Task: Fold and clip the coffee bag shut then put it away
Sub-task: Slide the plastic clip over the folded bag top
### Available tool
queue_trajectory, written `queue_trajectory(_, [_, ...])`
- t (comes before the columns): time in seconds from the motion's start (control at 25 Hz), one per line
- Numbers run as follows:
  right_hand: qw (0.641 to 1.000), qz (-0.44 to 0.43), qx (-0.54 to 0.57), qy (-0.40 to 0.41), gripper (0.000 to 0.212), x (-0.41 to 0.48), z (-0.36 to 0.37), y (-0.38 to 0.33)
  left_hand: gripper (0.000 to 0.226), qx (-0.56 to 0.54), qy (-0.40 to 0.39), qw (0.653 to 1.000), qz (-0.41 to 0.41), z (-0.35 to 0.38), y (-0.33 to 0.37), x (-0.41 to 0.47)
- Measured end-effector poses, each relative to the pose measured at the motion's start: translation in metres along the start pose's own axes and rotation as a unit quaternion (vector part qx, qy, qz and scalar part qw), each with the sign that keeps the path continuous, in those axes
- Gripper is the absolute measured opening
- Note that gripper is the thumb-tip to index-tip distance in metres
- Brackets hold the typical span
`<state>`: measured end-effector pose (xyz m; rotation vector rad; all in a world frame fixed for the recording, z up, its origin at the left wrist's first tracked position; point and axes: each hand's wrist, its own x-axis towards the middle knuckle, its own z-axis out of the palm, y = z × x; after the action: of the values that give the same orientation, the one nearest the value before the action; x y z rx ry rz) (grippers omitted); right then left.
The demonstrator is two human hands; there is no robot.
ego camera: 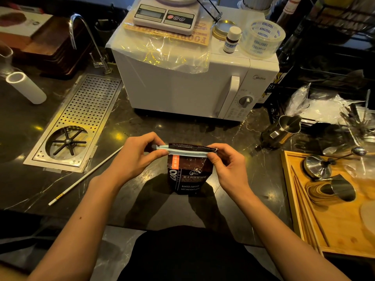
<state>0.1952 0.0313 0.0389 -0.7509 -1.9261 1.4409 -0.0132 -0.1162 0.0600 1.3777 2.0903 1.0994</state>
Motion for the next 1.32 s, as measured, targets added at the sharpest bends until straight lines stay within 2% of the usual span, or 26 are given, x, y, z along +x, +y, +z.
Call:
queue_trajectory(0.24, [1.0,0.011,0.0,-0.014,0.029,-0.003,0.0,0.0,0.011,0.006,-0.028,0.999,-0.026,-0.001,0.005,-0.004])
queue_trajectory(0.32, [0.999,0.007,-0.035,-0.036,0.02,-0.002,-0.002,-0.005,0.012,-0.006,-0.024,0.999,-0.024,0.0,0.006,-0.008])
queue_trajectory(0.4, [0.991,-0.039,-0.108,-0.066,0.014,0.004,-0.004,-0.015,0.013,-0.022,-0.015,0.999,-0.024,0.001,0.005,-0.013])
queue_trajectory(0.52, [0.956,-0.114,-0.24,-0.126,0.016,0.016,0.006,-0.034,0.018,-0.036,-0.006,0.999,-0.025,0.004,0.007,-0.017])
queue_trajectory(0.6, [0.918,-0.145,-0.334,-0.155,0.019,0.024,0.018,-0.046,0.023,-0.044,-0.002,0.999,-0.023,0.004,0.007,-0.017])
queue_trajectory(0.68, [0.883,-0.178,-0.401,-0.165,0.021,0.03,0.029,-0.05,0.025,-0.046,0.001,0.999,-0.023,0.005,0.006,-0.018])
queue_trajectory(0.72, [0.878,-0.187,-0.41,-0.16,0.022,0.031,0.032,-0.051,0.027,-0.044,0.003,0.999,-0.023,0.006,0.004,-0.018])
queue_trajectory(1.0, [0.898,-0.193,-0.388,-0.073,0.013,0.023,0.039,-0.045,0.026,-0.064,0.035,0.997,-0.02,0.016,-0.001,-0.02])
queue_trajectory(1.32, [0.905,-0.191,-0.372,-0.074,0.013,0.026,0.04,-0.042,0.02,0.03,-0.086,0.996,-0.001,-0.01,0.001,-0.002])
